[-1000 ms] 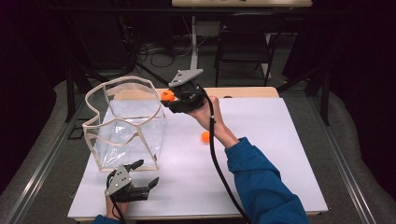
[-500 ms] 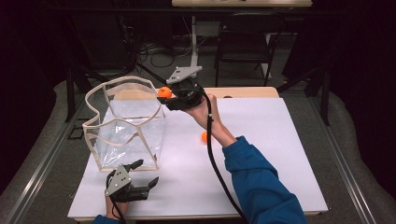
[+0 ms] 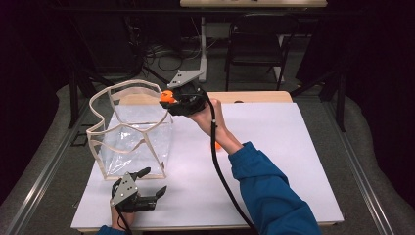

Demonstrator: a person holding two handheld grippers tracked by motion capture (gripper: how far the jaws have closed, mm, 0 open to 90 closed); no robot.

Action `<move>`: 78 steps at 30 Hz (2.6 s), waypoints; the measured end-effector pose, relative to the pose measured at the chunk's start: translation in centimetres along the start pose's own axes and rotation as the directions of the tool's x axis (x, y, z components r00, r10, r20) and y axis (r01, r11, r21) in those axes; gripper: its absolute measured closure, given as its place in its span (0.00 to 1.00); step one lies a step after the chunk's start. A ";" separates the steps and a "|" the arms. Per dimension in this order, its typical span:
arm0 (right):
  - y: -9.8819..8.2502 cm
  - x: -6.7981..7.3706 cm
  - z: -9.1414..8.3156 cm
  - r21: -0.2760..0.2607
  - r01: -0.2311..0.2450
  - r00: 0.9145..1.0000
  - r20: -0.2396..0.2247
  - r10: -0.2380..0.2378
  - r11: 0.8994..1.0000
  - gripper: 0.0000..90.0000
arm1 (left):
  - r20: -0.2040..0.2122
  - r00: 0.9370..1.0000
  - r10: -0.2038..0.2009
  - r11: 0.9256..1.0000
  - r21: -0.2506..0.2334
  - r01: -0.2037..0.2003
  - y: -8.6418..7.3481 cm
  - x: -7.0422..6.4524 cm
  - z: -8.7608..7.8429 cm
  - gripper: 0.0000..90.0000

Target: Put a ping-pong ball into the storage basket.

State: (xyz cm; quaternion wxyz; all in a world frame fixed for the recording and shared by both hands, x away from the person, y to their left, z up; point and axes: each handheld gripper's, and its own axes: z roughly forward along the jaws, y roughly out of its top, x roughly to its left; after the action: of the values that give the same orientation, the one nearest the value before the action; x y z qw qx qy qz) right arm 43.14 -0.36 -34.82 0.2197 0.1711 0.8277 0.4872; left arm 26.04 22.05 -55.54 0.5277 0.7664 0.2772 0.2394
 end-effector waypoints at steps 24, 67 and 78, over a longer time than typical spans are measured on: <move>0.3 1.0 2.1 -0.022 -0.008 1.000 -0.021 0.007 1.000 0.56 | 0.006 1.000 -0.007 1.000 -0.004 0.007 0.0 0.1 0.0 0.18; 0.0 2.6 5.2 0.035 -0.030 0.997 -0.069 0.032 0.999 0.56 | 0.004 1.000 -0.010 1.000 -0.004 0.010 -0.1 0.2 -0.1 0.18; -0.2 2.6 5.9 0.086 -0.039 0.995 -0.084 0.046 0.996 0.56 | 0.003 1.000 -0.009 1.000 -0.004 0.009 -0.1 0.2 -0.1 0.18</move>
State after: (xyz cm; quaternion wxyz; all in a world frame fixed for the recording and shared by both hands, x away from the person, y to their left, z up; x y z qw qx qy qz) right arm 44.10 5.14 -38.07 0.1660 0.1765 0.8525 0.4632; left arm 26.11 22.35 -55.58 0.5308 0.7643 0.2795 0.2364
